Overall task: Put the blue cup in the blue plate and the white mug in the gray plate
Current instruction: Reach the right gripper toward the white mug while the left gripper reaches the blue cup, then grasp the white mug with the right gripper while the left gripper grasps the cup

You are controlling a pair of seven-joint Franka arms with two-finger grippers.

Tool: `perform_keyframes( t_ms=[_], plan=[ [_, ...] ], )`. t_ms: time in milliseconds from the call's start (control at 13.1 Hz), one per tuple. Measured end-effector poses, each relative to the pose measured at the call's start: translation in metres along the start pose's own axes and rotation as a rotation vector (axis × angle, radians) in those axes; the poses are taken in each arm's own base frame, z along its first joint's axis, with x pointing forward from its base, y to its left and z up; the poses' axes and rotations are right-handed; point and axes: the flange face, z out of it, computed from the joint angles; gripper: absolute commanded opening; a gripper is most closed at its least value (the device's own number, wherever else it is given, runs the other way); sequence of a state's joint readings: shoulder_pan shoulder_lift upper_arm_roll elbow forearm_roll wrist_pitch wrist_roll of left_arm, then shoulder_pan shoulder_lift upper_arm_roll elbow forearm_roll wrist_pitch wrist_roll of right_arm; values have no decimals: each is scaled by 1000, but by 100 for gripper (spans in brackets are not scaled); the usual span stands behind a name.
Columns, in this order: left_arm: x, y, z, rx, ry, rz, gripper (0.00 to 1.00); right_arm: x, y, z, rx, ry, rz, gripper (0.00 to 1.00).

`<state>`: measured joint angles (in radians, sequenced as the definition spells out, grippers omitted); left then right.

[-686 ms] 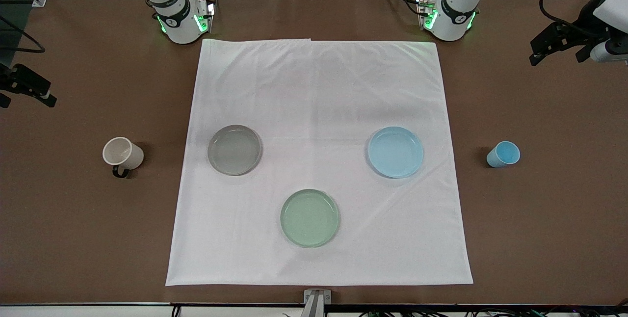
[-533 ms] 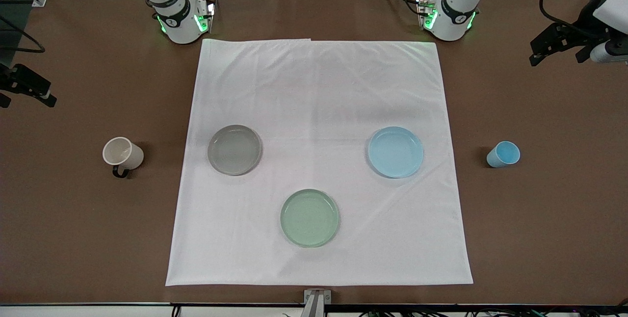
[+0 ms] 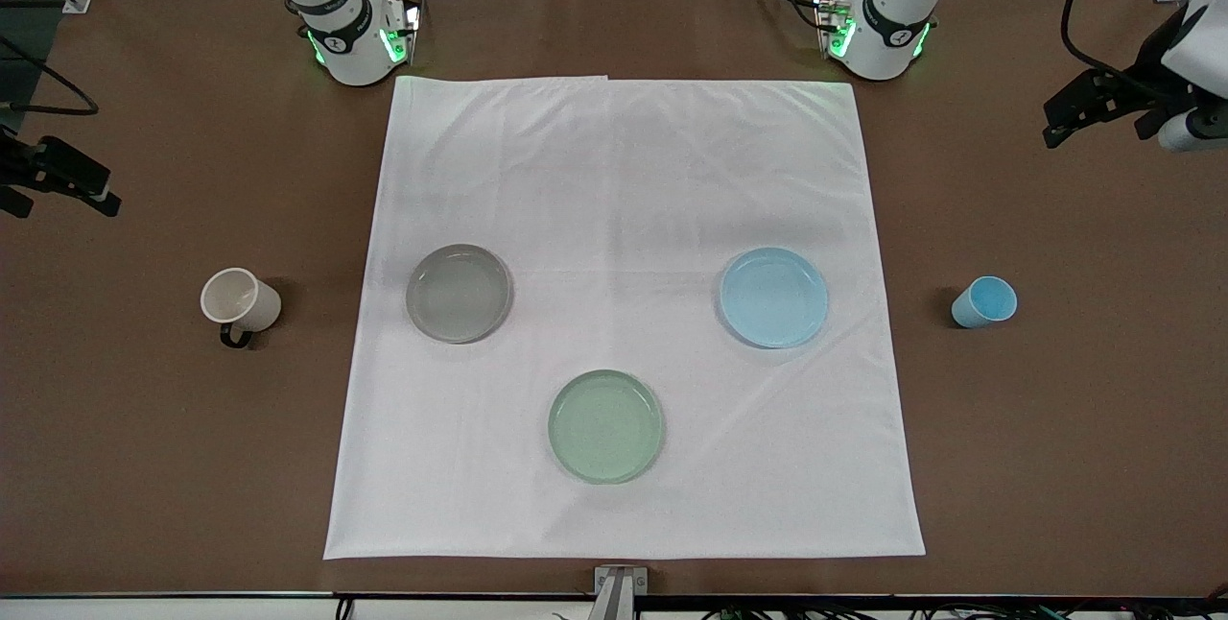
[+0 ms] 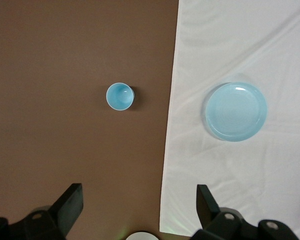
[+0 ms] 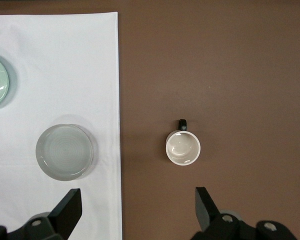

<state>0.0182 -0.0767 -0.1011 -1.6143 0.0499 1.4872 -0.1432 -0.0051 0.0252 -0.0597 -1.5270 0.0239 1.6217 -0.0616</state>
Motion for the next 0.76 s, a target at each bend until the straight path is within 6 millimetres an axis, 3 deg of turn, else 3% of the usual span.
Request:
perform_keyframes(
  t_ms=[152,381,533,762],
  plan=[
    [25,-23,45,18,-37,-42,100,6,-1,14,0,-23,-3,100],
    [54,-50,145,4,-10,-84,100,23,2,59,-1,-89,3,100],
    [55,-58,201,-5,30,-95,97,41,15,116,-5,-141,23,100],
    [53,-75,271,-19,50,-127,89,68,48,225,-12,-189,39,100]
  ],
)
